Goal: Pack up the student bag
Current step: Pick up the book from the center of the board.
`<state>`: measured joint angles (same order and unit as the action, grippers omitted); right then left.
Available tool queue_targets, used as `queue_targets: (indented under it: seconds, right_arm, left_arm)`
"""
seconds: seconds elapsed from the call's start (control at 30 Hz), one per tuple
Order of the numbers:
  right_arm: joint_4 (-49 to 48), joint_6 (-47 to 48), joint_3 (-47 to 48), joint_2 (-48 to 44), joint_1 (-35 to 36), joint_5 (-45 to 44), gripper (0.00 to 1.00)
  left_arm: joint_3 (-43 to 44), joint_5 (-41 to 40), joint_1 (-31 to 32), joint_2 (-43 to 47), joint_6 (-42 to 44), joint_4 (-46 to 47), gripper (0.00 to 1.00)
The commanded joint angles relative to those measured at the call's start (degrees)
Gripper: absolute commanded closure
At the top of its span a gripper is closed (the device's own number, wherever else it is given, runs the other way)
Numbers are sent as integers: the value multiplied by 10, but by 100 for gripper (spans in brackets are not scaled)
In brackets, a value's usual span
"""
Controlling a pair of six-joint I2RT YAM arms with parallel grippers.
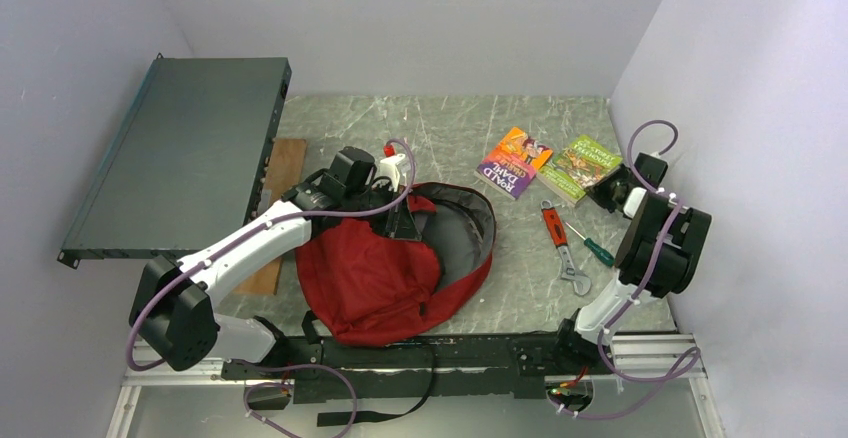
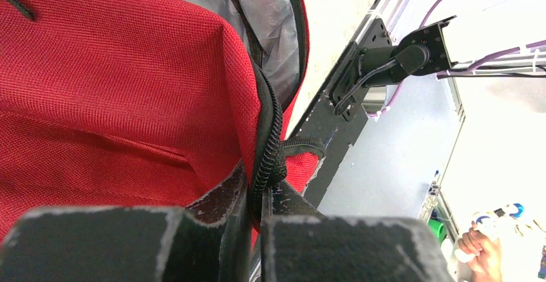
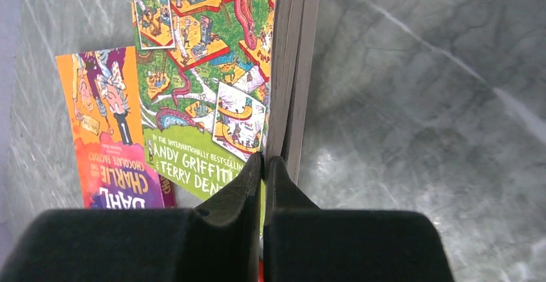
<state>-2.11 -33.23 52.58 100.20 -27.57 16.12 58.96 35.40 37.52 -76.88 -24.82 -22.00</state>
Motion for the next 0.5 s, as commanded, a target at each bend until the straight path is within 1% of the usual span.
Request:
queue_targets:
  seconds: [0.0,0.13,0.2,0.27,0.3,0.4,0.47]
  right_arm:
    - [13,-4,21,-24,8,38,100]
    - [18,-41,26,-32,9,104,100]
    - [32,-57,27,-35,9,127,100]
    - [37,-72,25,-44,8,143,100]
    - [33,-81,22,-51,9,150,100]
    - [23,-109,18,-67,12,179,100]
    - [24,-124,22,-75,14,195,100]
  left_arm:
    - [25,3,2,12,6,-3,93]
    - [53,-37,2,29,40,-28,75]
    - [64,-60,3,43,53,-25,63]
    - [71,-84,3,60,62,-7,51]
    - [73,-96,3,66,65,6,47]
    - [90,-140,12,68,74,39,36]
    - [100,-176,31,62,92,72,30]
